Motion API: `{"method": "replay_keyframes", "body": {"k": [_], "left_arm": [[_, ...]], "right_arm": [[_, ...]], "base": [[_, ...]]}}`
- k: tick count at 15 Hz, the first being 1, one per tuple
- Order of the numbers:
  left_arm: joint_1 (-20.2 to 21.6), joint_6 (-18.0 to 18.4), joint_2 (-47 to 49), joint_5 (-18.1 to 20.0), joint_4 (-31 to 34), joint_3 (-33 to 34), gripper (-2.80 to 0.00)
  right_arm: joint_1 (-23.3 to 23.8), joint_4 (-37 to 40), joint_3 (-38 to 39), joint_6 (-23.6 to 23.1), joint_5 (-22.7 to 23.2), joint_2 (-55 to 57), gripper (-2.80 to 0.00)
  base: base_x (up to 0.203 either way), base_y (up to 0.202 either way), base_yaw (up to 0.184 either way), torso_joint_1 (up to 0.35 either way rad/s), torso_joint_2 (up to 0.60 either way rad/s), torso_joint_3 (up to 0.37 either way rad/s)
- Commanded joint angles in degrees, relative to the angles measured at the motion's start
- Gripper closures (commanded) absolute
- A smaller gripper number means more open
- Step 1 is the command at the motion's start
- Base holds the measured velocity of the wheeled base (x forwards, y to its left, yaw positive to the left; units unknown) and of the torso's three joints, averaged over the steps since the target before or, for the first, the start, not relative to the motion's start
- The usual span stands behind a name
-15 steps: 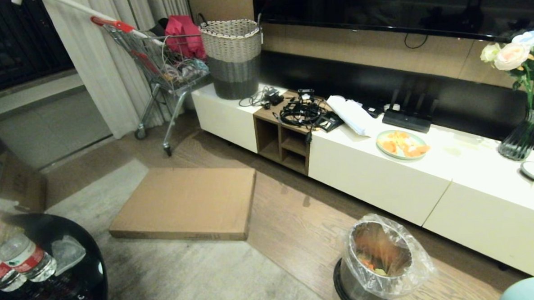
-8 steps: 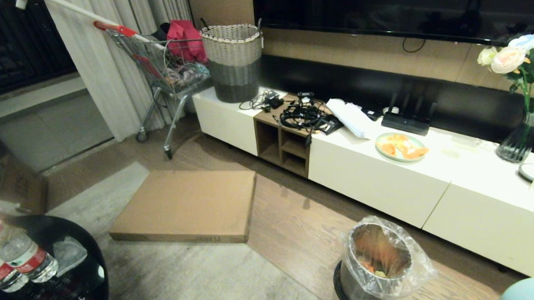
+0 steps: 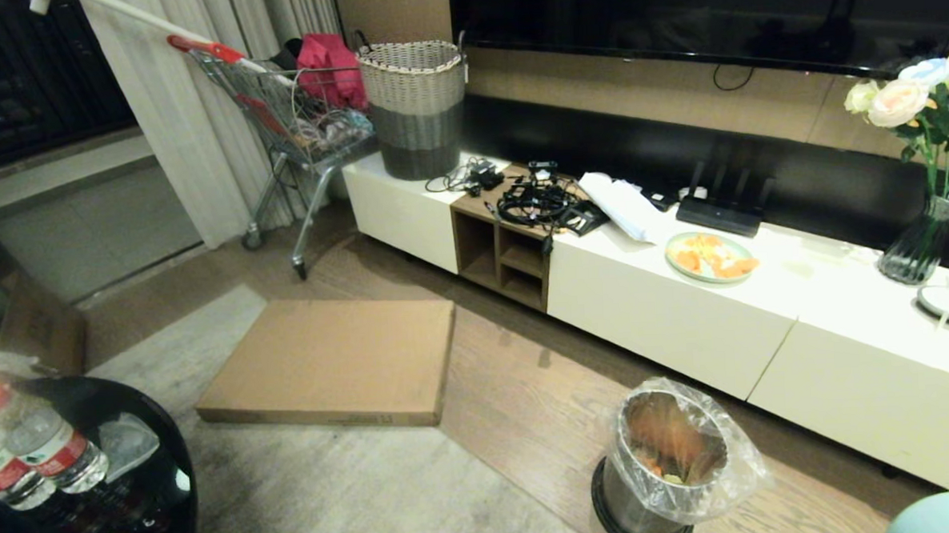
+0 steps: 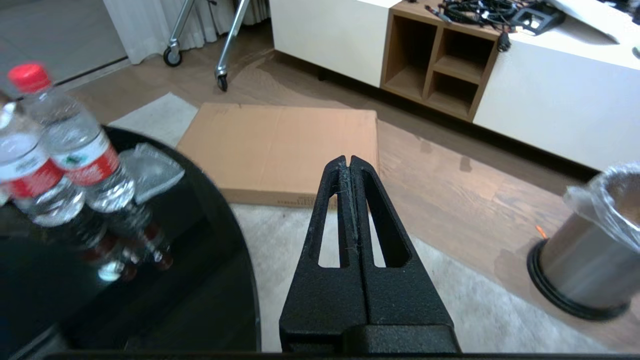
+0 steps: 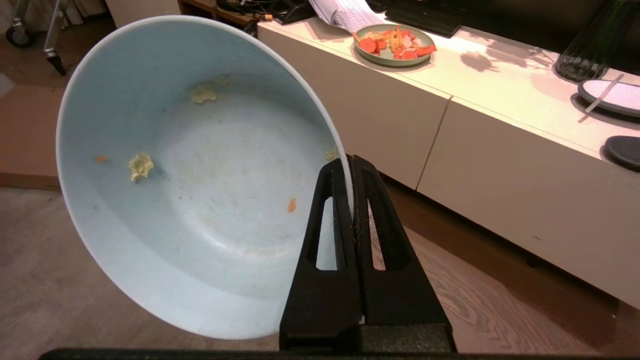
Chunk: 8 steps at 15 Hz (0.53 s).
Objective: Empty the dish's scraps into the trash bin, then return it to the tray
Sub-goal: Put the bowl back to the table
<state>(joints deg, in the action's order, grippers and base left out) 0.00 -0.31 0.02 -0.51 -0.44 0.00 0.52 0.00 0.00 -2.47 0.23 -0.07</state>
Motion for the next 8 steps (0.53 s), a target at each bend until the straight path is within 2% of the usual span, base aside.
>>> {"method": "replay_keyframes", "body": {"k": [1, 8], "left_arm": [[0.0, 0.0, 0.0, 0.0, -0.1, 0.0, 0.0], [0.0, 0.0, 0.0, 0.1, -0.1, 0.0, 0.0]], "right_arm": [[0.0, 0.0, 0.0, -0.1, 0.0, 0.1, 0.0], [0.0, 0.0, 0.0, 0.0, 0.0, 0.1, 0.0]], "base": [[-0.181, 0.0, 0.0, 0.002, 0.0, 0.004], [-0.189, 0.0, -0.001, 0.001, 0.0, 0.003]]}}
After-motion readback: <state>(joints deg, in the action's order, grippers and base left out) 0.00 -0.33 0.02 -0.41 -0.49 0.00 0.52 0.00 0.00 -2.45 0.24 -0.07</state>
